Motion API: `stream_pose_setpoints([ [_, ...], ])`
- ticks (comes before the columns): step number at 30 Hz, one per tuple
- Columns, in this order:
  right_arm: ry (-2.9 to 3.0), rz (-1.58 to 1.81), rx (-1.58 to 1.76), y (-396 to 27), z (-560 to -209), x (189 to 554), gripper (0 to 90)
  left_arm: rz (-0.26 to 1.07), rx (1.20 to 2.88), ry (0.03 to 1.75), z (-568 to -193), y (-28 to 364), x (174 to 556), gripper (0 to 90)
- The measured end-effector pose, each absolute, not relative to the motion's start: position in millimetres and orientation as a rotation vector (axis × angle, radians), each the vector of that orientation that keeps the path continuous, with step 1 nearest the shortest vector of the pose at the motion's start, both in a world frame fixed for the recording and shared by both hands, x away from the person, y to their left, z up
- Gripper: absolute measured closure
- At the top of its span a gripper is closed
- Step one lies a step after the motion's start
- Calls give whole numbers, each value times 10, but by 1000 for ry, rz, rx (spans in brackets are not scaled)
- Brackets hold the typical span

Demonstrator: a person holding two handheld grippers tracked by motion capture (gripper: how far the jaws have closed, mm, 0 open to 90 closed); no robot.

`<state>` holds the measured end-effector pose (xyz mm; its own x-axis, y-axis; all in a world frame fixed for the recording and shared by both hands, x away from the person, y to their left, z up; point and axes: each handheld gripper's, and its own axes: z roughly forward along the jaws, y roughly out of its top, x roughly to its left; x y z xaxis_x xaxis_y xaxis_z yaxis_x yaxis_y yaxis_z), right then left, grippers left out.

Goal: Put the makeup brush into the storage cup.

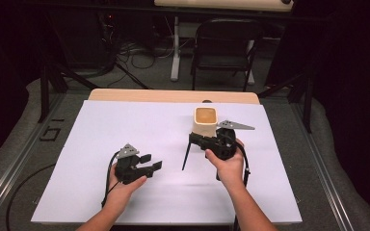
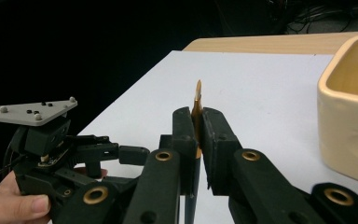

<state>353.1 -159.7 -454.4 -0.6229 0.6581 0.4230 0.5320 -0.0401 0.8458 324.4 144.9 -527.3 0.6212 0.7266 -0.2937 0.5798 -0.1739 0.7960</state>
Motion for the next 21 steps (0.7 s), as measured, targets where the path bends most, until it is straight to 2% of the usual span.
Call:
stream_pose_setpoints([
  [16,2092,1678,1283,-1636,-4484,3555,845,309,1937,1049,-5156,1762,3292,399],
  [21,2096,1631,1251,-1639,-4428,3572,845,357,1958,1080,-5204,1861,3274,318],
])
